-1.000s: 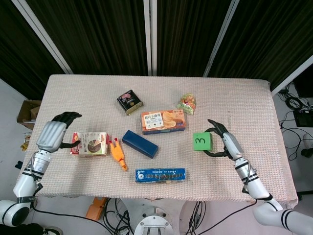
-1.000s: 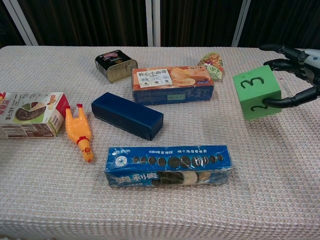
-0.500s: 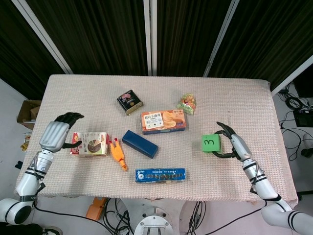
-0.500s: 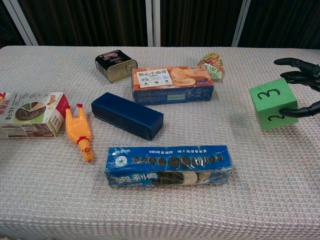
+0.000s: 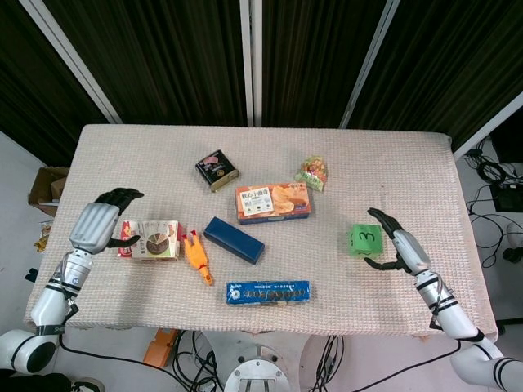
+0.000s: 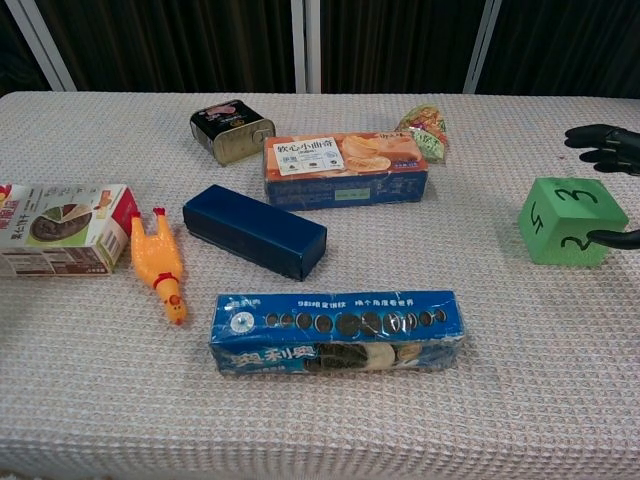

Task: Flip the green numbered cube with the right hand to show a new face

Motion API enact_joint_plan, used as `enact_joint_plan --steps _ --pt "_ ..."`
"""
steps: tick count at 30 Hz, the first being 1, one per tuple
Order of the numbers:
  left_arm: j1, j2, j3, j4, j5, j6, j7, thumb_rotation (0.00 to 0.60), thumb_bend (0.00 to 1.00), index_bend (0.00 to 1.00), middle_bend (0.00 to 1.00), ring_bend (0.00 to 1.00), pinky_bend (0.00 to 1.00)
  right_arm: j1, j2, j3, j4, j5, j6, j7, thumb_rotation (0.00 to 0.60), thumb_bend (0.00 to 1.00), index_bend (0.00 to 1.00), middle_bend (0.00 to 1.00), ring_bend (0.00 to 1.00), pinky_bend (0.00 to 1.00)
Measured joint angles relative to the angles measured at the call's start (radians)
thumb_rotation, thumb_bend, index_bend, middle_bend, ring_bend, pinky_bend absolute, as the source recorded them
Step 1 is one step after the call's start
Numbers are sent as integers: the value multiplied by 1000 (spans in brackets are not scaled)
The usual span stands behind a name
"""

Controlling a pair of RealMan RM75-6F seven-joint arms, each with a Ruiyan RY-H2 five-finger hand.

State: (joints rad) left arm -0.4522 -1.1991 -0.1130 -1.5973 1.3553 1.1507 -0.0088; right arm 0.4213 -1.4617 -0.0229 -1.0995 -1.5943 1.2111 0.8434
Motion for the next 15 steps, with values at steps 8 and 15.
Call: enact_joint_plan --steps 8,15 --pt "-1 23 -4 -32 -7 -7 -3 600 175 216 182 146 224 2 129 3 -135 -23 28 -282 600 0 0 0 0 0" --pt "-3 19 -2 -31 -13 -20 -11 600 175 216 182 145 224 17 244 38 -436 113 -47 -817 600 0 0 0 0 0"
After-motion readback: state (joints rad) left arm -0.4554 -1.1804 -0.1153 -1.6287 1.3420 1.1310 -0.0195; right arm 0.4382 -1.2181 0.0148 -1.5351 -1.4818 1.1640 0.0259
